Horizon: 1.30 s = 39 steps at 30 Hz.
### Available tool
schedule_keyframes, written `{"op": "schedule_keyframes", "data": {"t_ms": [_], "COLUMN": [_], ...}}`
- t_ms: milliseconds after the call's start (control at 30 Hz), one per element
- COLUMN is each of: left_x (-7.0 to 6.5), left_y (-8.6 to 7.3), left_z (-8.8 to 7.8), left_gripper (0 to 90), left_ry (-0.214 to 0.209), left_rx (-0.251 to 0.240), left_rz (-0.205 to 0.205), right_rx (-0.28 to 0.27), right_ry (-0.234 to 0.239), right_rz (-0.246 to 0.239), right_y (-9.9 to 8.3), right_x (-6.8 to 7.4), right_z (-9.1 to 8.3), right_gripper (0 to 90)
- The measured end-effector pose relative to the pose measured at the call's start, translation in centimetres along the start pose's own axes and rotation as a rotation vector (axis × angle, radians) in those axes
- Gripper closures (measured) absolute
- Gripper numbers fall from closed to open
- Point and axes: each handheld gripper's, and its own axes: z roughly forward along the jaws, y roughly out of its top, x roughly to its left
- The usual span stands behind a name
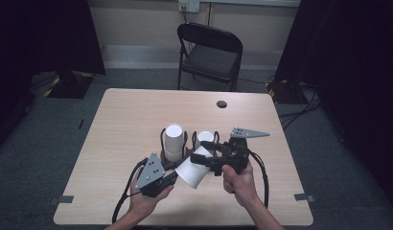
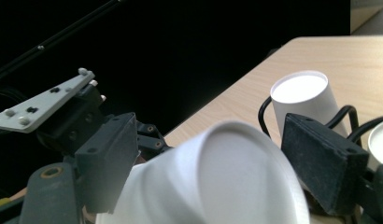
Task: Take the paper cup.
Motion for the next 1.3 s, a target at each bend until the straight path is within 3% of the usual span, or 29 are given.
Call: {"op": "schedule_keyframes", "data": {"t_ms": [233,700,733,833,867,1067,1200,1300], "left_x": [0.2,1.1,1.2,1.4,1.5,1.8,2.3,2.8], "left_y": [-0.3,-0.7,-0.7,-0.7,-0.7,-0.8,-0.8,-0.9], "left_z": [-0.3,-0.5,-0.5,-0.4,-0.2,0.4,0.7,0.8], "left_gripper": [85.4,85.6,85.6,85.8,85.9,86.0,86.1,86.2], "left_ry": [-0.057,-0.06,-0.043,-0.044,-0.059,-0.076,-0.098,-0.112], "left_rx": [0.064,0.223,0.232,0.281,0.292,0.366,0.427,0.47], "left_rz": [-0.013,-0.02,-0.002,0.008,-0.009,-0.02,-0.079,-0.096], "right_rx": [-0.002,0.007,0.004,0.001,-0.001,0.043,0.081,0.109], "right_ry": [-0.032,-0.112,-0.125,-0.153,-0.16,-0.162,-0.179,-0.183], "right_rz": [-0.057,-0.165,-0.174,-0.205,-0.211,-0.256,-0.283,-0.308], "right_y": [0.0,-0.7,-0.8,-1.0,-1.1,-1.8,-2.2,-2.6], "right_x": [0.3,0.1,0.1,0.1,0.1,0.1,0.1,0.1], "right_z": [-0.2,-0.7,-0.9,-1.2,-1.3,-1.6,-1.6,-1.5], "right_gripper": [17.9,13.7,13.7,13.6,13.7,16.3,20.0,21.0]}}
